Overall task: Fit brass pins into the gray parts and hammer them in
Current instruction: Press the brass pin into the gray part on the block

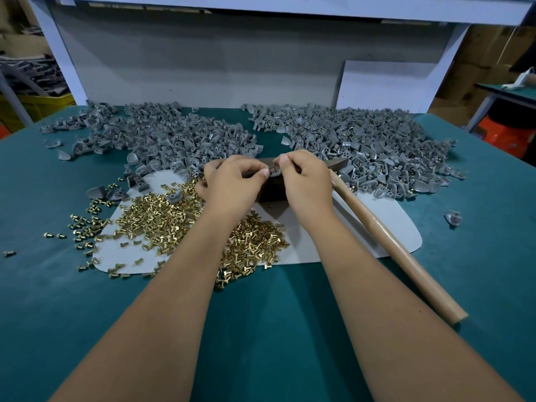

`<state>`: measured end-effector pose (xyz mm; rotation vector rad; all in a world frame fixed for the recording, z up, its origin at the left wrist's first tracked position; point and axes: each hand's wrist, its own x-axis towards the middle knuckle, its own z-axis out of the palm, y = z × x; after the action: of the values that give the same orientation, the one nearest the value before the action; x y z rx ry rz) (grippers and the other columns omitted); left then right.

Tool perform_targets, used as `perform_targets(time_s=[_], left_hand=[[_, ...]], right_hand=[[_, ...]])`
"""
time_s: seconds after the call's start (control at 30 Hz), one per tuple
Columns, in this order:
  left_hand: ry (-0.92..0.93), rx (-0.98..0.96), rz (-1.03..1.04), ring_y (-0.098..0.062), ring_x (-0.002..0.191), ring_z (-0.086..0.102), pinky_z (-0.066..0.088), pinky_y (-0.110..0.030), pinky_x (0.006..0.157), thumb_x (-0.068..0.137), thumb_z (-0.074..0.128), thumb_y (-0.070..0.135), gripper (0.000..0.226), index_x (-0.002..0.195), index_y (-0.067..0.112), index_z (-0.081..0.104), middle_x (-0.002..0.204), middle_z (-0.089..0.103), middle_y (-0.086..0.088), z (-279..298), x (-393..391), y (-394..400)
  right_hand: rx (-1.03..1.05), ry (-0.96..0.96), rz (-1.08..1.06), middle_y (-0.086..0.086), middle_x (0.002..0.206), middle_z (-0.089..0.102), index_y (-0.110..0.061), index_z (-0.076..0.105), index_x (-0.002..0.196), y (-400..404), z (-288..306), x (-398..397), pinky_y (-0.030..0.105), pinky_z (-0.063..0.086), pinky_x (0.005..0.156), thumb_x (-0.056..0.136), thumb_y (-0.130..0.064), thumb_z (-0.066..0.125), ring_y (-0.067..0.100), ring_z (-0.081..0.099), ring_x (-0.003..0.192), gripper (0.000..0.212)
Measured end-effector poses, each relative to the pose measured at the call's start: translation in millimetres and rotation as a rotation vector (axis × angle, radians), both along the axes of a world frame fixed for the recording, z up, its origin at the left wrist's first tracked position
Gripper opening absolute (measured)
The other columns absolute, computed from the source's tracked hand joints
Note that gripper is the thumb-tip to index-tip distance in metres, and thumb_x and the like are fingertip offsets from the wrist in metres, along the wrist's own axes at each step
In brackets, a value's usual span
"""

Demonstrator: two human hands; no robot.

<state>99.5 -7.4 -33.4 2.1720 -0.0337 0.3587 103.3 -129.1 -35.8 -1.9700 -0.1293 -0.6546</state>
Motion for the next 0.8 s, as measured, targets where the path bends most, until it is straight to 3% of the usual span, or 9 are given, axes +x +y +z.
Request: perform_targets(time_s=[0.17,0.27,0.37,0.47,0.63,0.8], left_hand=[[-0.018,-0.067,-0.037,-0.018,0.130,0.030,0.024,-0.047,0.109,0.092,0.065,0.037,0.024,0.071,0.048,0.060,0.114,0.059,0.021,-1.0,0.8,1.0],[-0.009,-0.130,-0.070,-0.022,0.130,0.036,0.032,-0.050,0.111,0.092,0.067,0.033,0.023,0.073,0.046,0.063,0.114,0.060,0.014,-1.1,1.2,1.5],[-0.007,-0.076,-0.035,-0.021,0.131,0.034,0.026,-0.049,0.111,0.091,0.066,0.038,0.019,0.074,0.046,0.063,0.117,0.060,0.016,-0.8,0.7,0.7],[-0.013,0.031,0.014,-0.018,0.131,0.029,0.015,-0.038,0.094,0.091,0.065,0.044,0.018,0.074,0.048,0.060,0.117,0.058,0.023,-0.1,-0.4,-0.5],[-0.037,0.080,0.032,-0.019,0.127,0.030,0.015,-0.037,0.088,0.090,0.065,0.045,0.011,0.079,0.046,0.062,0.105,0.053,0.025,-1.6,0.3,-2.1],[-0.046,0.075,0.047,-0.019,0.128,0.030,0.015,-0.038,0.089,0.090,0.065,0.045,0.010,0.080,0.045,0.063,0.105,0.054,0.025,-3.5,0.6,-2.3]], right_hand=[[0.034,0.002,0.015,0.006,0.085,0.064,-0.003,0.070,0.083,-2.1,1.3,-0.1,0.035,0.046,0.079,0.095,-0.016,0.053,0.015,0.057,0.083,0.024],[0.014,-0.001,0.016,0.006,0.084,0.064,-0.003,0.070,0.083,-2.1,0.4,0.5,0.033,0.046,0.077,0.095,-0.017,0.053,0.015,0.057,0.082,0.025],[-0.021,0.008,0.014,-0.006,0.078,0.059,-0.006,0.068,0.078,-2.1,-0.7,1.9,0.020,0.041,0.071,0.092,-0.018,0.058,0.002,0.053,0.075,0.021],[-0.075,0.016,-0.007,-0.015,0.077,0.054,-0.015,0.069,0.079,-2.2,-0.2,2.2,0.004,0.034,0.066,0.086,-0.016,0.066,-0.003,0.049,0.073,0.008],[-0.088,0.059,-0.052,-0.006,0.081,0.060,-0.013,0.067,0.078,0.8,1.9,3.6,0.022,0.037,0.069,0.086,-0.014,0.066,0.009,0.052,0.078,0.008],[-0.073,0.092,-0.085,-0.005,0.080,0.062,-0.013,0.068,0.077,4.2,4.5,3.0,0.026,0.042,0.068,0.086,-0.012,0.066,0.011,0.054,0.075,0.009]])
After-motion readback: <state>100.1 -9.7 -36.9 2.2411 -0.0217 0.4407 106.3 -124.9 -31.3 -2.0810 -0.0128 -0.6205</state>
